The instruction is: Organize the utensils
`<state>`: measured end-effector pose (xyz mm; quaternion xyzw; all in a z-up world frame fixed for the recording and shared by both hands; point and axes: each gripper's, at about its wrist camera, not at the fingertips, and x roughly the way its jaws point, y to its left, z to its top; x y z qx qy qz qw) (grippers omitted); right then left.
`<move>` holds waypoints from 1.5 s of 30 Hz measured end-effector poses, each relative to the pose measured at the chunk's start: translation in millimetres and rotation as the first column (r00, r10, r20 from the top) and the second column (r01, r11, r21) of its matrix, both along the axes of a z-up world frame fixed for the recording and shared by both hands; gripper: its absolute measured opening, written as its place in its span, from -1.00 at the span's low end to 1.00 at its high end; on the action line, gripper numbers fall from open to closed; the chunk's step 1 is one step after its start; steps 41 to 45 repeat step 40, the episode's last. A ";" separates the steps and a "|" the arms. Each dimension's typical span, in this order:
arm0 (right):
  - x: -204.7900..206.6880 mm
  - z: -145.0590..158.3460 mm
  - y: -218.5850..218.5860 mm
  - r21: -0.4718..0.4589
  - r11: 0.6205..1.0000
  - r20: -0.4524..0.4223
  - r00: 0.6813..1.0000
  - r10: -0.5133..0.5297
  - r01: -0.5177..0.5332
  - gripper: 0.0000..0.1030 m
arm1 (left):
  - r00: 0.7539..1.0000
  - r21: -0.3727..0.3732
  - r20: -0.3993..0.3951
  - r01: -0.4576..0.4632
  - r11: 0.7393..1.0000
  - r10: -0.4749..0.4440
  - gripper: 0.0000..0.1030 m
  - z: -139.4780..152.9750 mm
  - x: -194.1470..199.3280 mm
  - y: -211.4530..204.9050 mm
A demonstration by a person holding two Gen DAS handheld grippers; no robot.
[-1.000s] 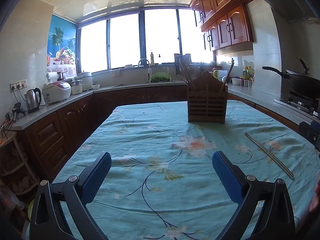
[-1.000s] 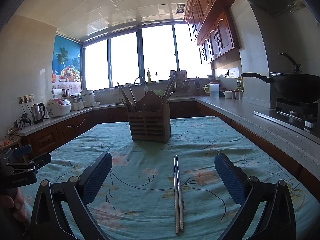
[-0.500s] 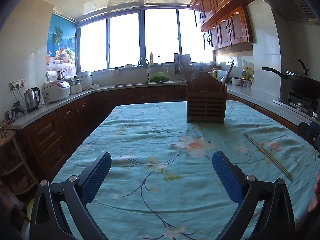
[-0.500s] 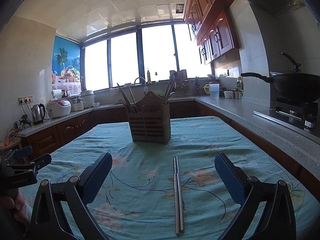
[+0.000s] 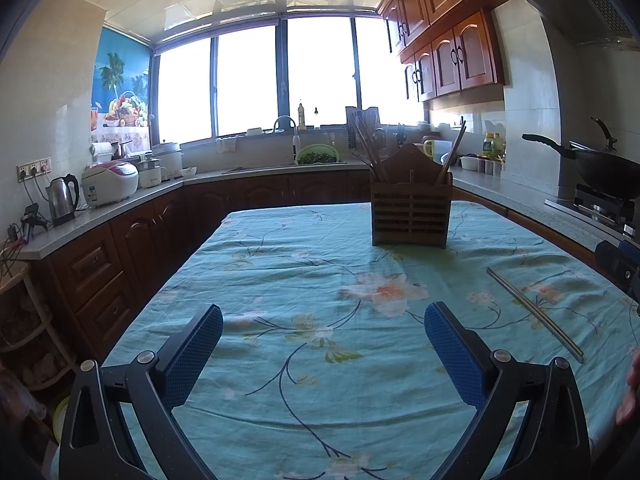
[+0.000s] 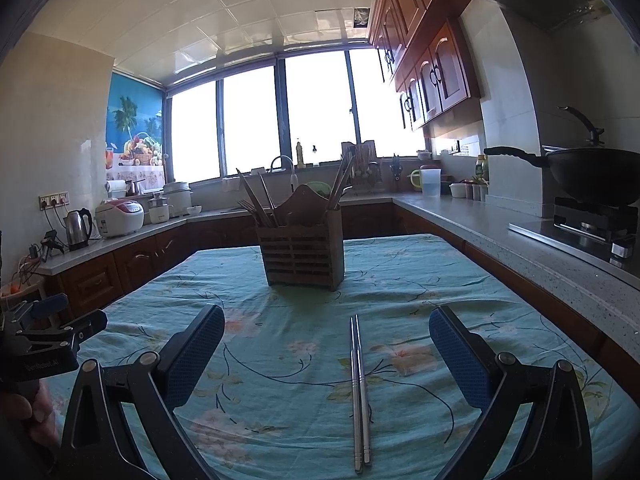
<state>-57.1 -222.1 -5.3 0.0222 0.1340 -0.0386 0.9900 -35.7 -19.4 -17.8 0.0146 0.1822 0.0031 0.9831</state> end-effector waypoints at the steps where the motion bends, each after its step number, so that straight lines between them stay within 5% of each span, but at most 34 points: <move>1: 0.2 0.3 0.0 0.000 1.000 0.000 1.000 0.001 -0.001 1.00 | 1.000 0.000 0.000 -0.001 1.000 0.001 0.98 0.1 0.4 -0.7; 28: 7.3 3.8 1.8 0.014 1.000 -0.011 1.000 0.004 -0.004 1.00 | 0.999 -0.018 -0.035 0.011 1.000 -0.012 0.98 5.5 8.3 -11.7; 45: 27.5 -5.7 -2.0 0.039 0.999 -0.113 0.993 -0.015 0.019 1.00 | 0.994 -0.040 -0.103 0.029 0.999 -0.033 0.98 5.3 27.0 -17.4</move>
